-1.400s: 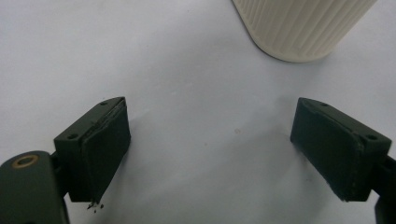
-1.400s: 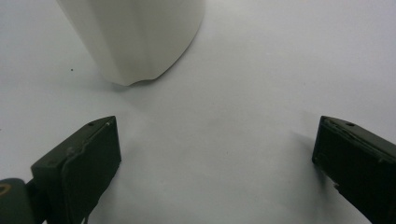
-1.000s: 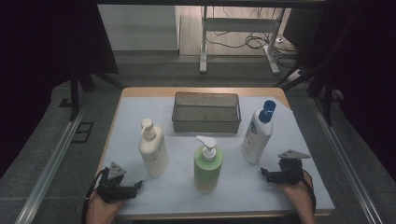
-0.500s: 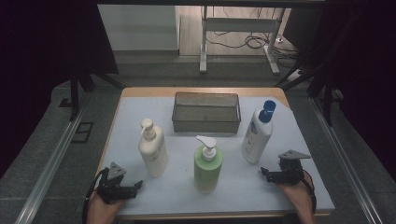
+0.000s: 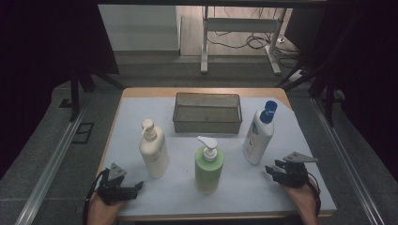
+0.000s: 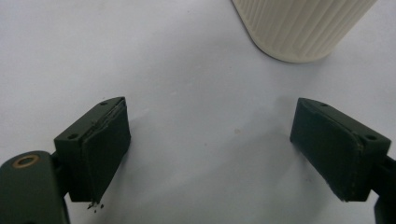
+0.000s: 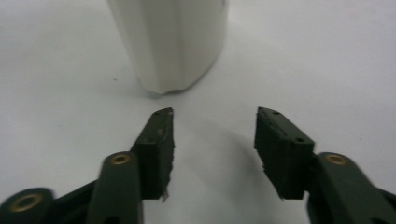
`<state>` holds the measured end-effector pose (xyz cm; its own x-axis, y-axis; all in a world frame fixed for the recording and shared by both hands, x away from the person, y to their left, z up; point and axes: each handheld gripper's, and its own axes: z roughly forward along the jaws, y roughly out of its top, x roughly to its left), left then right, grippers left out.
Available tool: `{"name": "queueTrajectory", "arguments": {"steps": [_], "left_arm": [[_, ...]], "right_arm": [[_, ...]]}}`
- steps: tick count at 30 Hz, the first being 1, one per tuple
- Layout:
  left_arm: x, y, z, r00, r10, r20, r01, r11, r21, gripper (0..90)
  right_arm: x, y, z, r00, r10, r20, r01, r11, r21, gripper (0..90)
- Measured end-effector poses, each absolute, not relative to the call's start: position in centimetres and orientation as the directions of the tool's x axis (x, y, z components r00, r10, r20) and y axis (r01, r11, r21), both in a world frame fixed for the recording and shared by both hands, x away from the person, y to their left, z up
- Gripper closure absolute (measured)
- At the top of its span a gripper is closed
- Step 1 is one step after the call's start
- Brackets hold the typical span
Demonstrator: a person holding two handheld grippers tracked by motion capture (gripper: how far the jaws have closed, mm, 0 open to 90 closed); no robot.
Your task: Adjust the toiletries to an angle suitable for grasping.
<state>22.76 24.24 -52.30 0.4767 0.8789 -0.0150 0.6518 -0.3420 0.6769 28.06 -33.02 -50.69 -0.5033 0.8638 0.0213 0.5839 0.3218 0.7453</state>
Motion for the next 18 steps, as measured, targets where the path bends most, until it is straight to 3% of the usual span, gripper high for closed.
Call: {"name": "queueTrajectory", "arguments": {"steps": [6, 10, 18], "left_arm": [[22.8, 24.2, -52.3, 0.477, 0.879, -0.015, 0.652, -0.342, 0.677, 12.3], [22.8, 24.2, -52.3, 0.477, 0.879, -0.015, 0.652, -0.342, 0.677, 12.3], [22.7, 24.2, -52.3, 0.477, 0.879, -0.015, 0.651, -0.342, 0.677, 12.3]], "right_arm": [[27.7, -32.9, -50.5, -0.528, 0.848, 0.045, 0.576, 0.319, 0.753, 64.8], [27.4, -32.7, -49.7, -0.518, 0.848, 0.116, 0.592, 0.257, 0.764, 80.4], [26.9, -31.4, -48.5, -0.549, 0.826, 0.124, 0.571, 0.263, 0.777, 89.4]]}}
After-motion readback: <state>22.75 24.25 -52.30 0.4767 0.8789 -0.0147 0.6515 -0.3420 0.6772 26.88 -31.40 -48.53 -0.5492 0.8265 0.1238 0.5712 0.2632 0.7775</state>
